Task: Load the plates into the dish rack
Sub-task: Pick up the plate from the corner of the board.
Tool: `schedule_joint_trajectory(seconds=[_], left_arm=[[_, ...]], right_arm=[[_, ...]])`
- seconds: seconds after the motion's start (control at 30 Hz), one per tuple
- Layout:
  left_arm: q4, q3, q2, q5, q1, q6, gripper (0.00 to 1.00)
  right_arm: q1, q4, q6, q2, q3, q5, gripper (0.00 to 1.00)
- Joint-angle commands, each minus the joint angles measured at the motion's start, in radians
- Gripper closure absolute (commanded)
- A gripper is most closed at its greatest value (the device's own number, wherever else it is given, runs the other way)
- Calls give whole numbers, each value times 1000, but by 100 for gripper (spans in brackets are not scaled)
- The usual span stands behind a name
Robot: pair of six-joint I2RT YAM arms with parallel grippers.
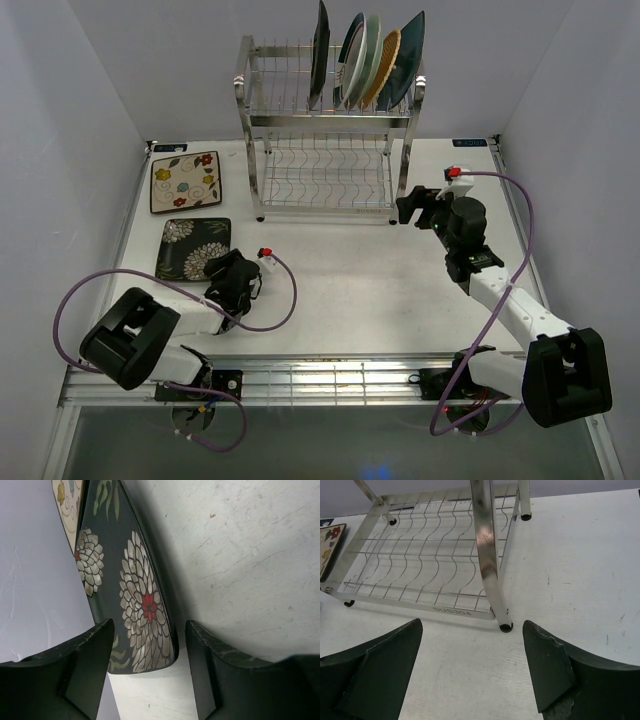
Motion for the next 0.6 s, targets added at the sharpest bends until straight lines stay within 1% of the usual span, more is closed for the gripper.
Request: schedule_joint_trajectory(seconds=[0.0, 0.13, 0.4, 0.43, 0.47, 0.53, 0.57], left_arm=[[-51, -10, 41, 42, -3, -29, 32], [-46, -10, 61, 68, -3, -35, 35], [-39, 4, 125, 62, -4, -55, 54], [-34, 3, 133, 59, -4, -54, 57], [-33, 3, 136, 59, -3, -55, 66], [-30, 0, 137, 54, -3, -54, 74], [-28, -2, 134, 53, -3, -54, 83]], right_arm=[[-1, 30, 7, -33, -3, -10, 13], [-1, 29, 7, -38, -5, -10, 13], [-1, 26, 7, -39, -5, -15, 13], [-2, 26, 7, -44, -6, -15, 13], [-1, 24, 7, -46, -6, -15, 13], [-1, 26, 7, -52, -8, -13, 13], [-1, 24, 7, -53, -9, -13, 13]])
